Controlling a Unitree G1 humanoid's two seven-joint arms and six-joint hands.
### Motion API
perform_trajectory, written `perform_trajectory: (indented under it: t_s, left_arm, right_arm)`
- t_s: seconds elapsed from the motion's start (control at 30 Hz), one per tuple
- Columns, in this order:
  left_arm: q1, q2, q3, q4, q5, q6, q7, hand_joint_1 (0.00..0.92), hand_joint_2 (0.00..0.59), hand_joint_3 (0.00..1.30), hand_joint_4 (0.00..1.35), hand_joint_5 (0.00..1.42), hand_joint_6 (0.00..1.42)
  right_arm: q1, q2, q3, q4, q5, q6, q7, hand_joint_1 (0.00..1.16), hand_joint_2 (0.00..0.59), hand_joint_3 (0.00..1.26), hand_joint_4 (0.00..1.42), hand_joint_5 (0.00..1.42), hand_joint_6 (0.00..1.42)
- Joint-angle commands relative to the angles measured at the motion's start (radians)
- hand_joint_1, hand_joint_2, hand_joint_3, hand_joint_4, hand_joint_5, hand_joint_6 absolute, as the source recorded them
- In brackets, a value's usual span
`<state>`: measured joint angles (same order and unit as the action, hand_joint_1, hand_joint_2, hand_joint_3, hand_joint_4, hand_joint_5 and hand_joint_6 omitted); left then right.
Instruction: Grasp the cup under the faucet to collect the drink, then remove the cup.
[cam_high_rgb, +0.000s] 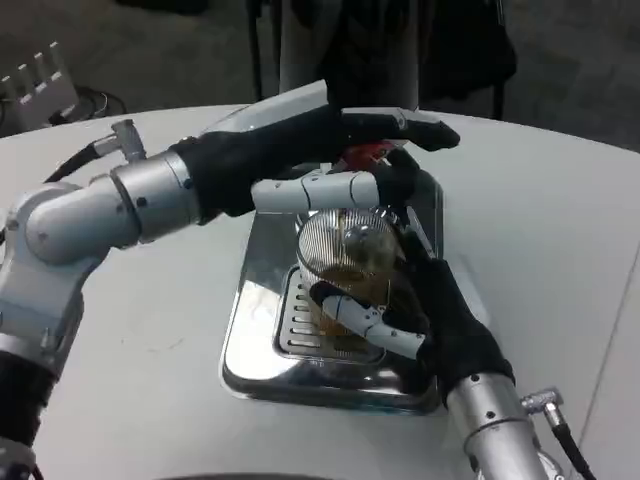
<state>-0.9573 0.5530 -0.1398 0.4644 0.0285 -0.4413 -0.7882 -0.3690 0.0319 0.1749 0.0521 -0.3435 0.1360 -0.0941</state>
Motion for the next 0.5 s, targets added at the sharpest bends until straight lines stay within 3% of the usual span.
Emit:
perform_trajectory:
  t_s: [0.03, 0.4, 0.5]
  left_arm:
    - [0.015, 0.015, -0.035, 0.03, 0.06, -0.013, -0.018, 0.0, 0.13, 0.22, 0.15, 0.25, 0.31]
    - [0.001, 0.012, -0.031, 0.073, 0.052, -0.02, -0.028, 0.0, 0.13, 0.22, 0.15, 0.25, 0.31]
    - [-0.002, 0.011, -0.032, 0.08, 0.052, -0.022, -0.029, 0.0, 0.13, 0.22, 0.15, 0.25, 0.31]
  right_arm:
    - [-0.012, 0.007, 0.006, 0.018, 0.01, -0.024, -0.01, 0.71, 0.207, 0.0, 0.08, 0.16, 0.14]
    - [-0.022, 0.016, 0.023, 0.046, 0.014, -0.042, -0.015, 0.71, 0.209, 0.0, 0.1, 0.18, 0.15]
    - [-0.023, 0.024, 0.036, 0.059, -0.013, -0.04, -0.05, 0.71, 0.209, 0.0, 0.1, 0.18, 0.15]
